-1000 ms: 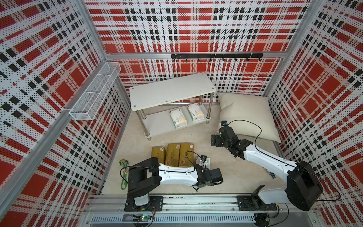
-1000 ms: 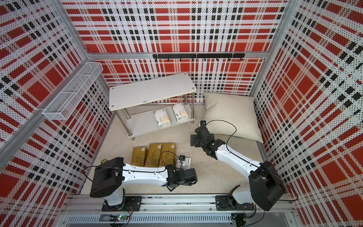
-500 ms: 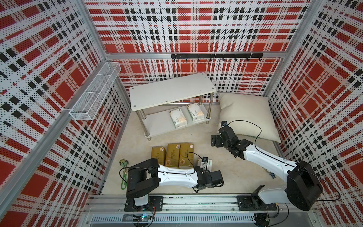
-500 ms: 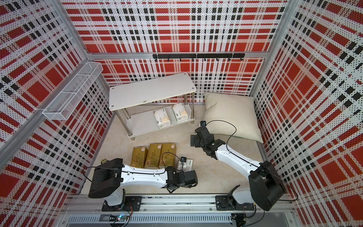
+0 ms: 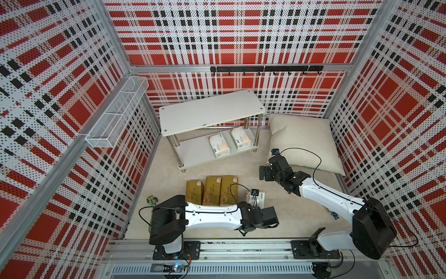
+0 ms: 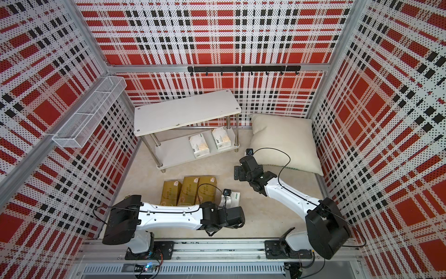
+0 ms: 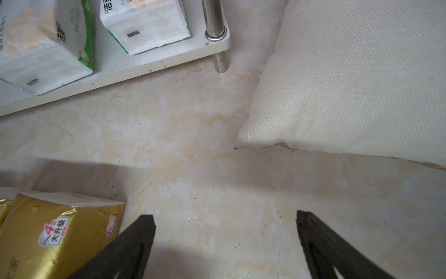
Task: Place the tissue boxes on the shelf by color
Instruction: Pick up the box of tissues from the center of the board.
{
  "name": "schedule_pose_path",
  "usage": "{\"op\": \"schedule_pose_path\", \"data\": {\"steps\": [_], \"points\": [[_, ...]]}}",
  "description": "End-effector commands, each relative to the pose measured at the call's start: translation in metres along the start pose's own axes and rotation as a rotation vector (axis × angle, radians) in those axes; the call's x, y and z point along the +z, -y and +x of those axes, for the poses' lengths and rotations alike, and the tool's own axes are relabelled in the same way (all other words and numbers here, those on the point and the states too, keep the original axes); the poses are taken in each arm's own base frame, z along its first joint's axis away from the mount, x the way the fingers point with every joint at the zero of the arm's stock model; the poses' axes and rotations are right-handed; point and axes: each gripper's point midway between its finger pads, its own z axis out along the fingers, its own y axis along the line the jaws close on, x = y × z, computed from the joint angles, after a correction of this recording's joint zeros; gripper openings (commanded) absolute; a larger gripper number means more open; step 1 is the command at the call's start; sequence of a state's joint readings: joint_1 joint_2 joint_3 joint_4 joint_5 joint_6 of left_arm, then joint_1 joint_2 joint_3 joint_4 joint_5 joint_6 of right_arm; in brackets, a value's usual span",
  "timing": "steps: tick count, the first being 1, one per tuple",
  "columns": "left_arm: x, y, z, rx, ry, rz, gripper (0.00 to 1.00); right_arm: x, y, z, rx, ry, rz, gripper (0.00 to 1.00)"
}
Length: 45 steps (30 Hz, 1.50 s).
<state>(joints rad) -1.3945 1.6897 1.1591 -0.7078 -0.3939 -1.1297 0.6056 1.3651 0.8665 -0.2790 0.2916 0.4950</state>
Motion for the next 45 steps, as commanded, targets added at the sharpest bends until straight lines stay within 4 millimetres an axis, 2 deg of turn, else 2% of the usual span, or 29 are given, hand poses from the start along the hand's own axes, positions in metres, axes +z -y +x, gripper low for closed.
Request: {"op": "schedule_pose_path", "data": {"steps": [1,12,22,35,45], "points": [[-0.019,-0.004,-0.020,-0.020,0.058,-0.006,0.84,0.002,0.004,0.002,0.013,-0.004,0.013,1.00],[-0.036,-0.033,-0.056,-0.071,0.124,-0.042,0.84,0.003,-0.001,0.002,0.011,-0.012,-0.008,1.00],[-0.048,-0.071,-0.094,-0.146,0.208,-0.085,0.84,0.006,-0.006,0.006,0.004,-0.031,-0.033,1.00],[-0.051,-0.123,-0.106,-0.204,0.239,-0.152,0.84,0.005,-0.009,0.006,0.009,-0.035,-0.046,1.00],[-0.060,-0.185,-0.122,-0.247,0.262,-0.259,0.84,0.006,-0.014,0.003,-0.001,-0.035,-0.057,1.00]]}}
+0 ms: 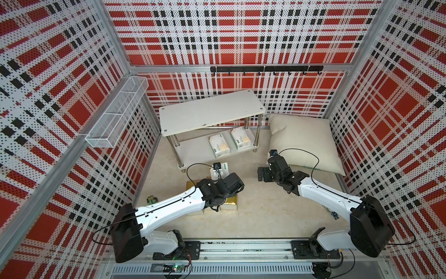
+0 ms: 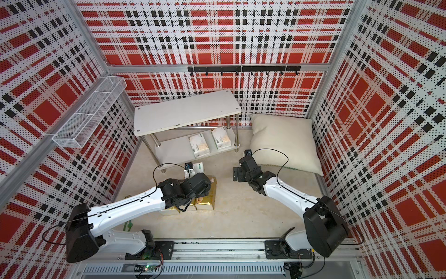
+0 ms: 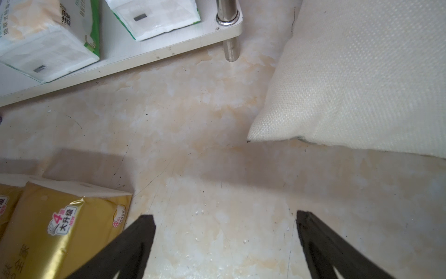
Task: Place the tissue boxes on the shelf by color
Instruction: Pick up the box of tissues from the center of the board.
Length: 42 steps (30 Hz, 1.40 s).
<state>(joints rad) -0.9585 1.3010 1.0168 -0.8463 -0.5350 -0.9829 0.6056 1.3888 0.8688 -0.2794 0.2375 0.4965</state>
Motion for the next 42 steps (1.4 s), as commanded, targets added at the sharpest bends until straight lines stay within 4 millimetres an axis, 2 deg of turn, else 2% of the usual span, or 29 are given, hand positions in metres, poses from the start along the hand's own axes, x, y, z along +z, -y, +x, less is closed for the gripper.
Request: {"op": "schedule_pose_path", "data": {"steps": [1,9,14,24,30,42], "points": [[-0.001,-0.021,-0.018,0.014,0.046,-0.043,0.84,0.000,-0.008,-0.006,0.001,0.006,-0.019,1.00],[0.011,-0.054,-0.043,0.005,0.074,-0.125,0.84,0.002,-0.013,-0.005,-0.003,0.002,-0.036,1.00],[0.019,-0.067,-0.065,-0.032,0.105,-0.132,0.84,0.001,-0.015,-0.008,-0.009,0.006,-0.042,1.00],[0.039,-0.079,-0.095,-0.038,0.129,-0.162,0.84,-0.002,-0.021,-0.016,-0.012,0.022,-0.053,1.00],[0.053,-0.084,-0.115,-0.057,0.139,-0.173,0.84,0.000,-0.024,-0.014,-0.011,0.022,-0.058,1.00],[0.092,-0.091,-0.136,-0.057,0.131,-0.194,0.83,-0.002,-0.030,-0.013,-0.021,0.017,-0.068,1.00]]}}
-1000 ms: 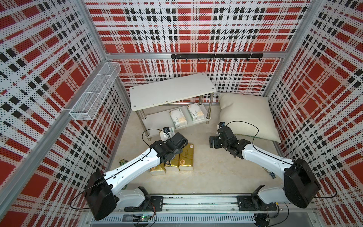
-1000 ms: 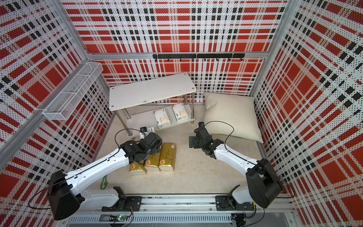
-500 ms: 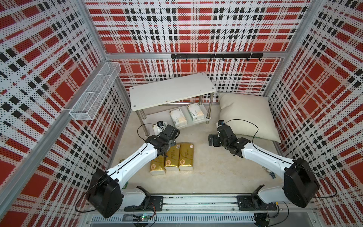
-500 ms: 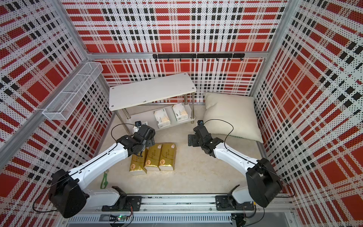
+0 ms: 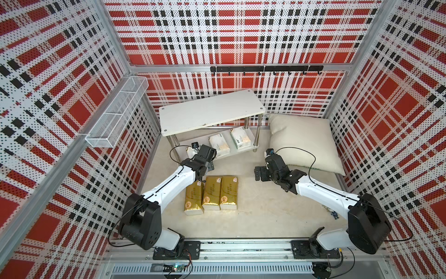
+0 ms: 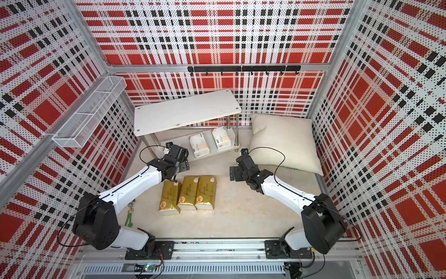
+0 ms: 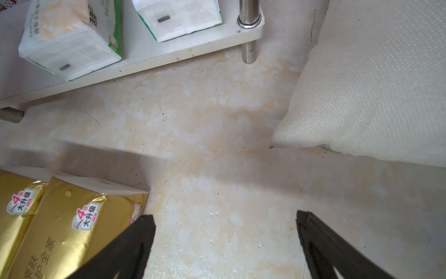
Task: Place the tissue boxes on the shelf by color
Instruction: Pick up the box of tissues from the center of the board.
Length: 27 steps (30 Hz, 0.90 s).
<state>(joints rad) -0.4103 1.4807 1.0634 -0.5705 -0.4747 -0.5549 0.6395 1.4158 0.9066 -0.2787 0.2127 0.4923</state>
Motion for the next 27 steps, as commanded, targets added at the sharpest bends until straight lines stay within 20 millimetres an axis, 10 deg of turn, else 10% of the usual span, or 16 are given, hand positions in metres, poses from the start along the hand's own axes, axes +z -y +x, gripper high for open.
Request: {"op": "schedule_pose_path", "data": {"steps": [1,27], "points": [[0.005,0.010,-0.026,-0.002,0.055,0.025,0.83,-0.002,-0.009,-0.011,0.004,0.025,-0.018,1.00],[0.057,0.005,-0.039,0.004,0.012,0.022,0.83,0.005,-0.012,-0.007,0.005,0.008,-0.016,1.00]]}}
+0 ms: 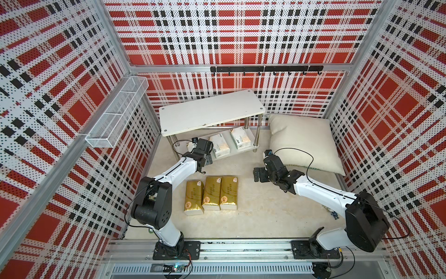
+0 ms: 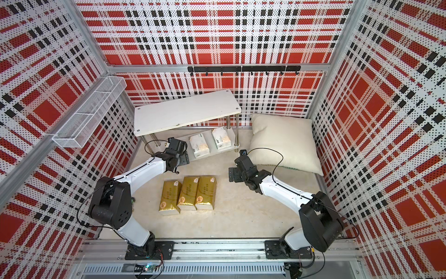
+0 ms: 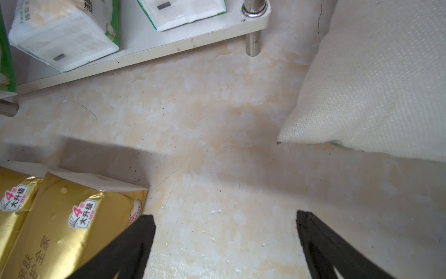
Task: Place the tissue boxes on the shelf by color
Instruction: Place a box of tissues on the shelf.
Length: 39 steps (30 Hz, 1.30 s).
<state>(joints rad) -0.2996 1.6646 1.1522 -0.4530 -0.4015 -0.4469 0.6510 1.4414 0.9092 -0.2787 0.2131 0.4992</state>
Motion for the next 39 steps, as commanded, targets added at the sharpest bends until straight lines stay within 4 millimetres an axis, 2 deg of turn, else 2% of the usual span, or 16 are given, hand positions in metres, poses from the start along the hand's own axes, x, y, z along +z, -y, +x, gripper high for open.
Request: {"op": "schedule_pose_path", "data": {"steps": [1,12,13,20,32,39], "points": [[0.004,0.003,-0.016,-0.007,0.029,0.023,0.83,-0.001,-0.009,-0.013,0.010,0.029,-0.019,1.00],[0.013,0.002,-0.024,0.005,0.020,0.024,0.83,0.000,-0.010,-0.015,0.007,0.029,-0.017,1.00],[0.018,-0.009,-0.028,-0.014,0.019,0.006,0.83,0.000,-0.010,-0.015,0.007,0.028,-0.018,1.00],[0.026,-0.017,-0.026,-0.016,-0.004,-0.015,0.83,0.003,-0.012,-0.015,0.005,0.024,-0.018,1.00],[0.034,-0.013,-0.027,-0.010,-0.013,0.001,0.85,0.006,-0.016,-0.014,0.001,0.019,-0.023,1.00],[0.037,-0.013,-0.029,-0.014,-0.015,0.002,0.89,0.006,-0.017,-0.012,0.000,0.015,-0.023,1.00]]}}
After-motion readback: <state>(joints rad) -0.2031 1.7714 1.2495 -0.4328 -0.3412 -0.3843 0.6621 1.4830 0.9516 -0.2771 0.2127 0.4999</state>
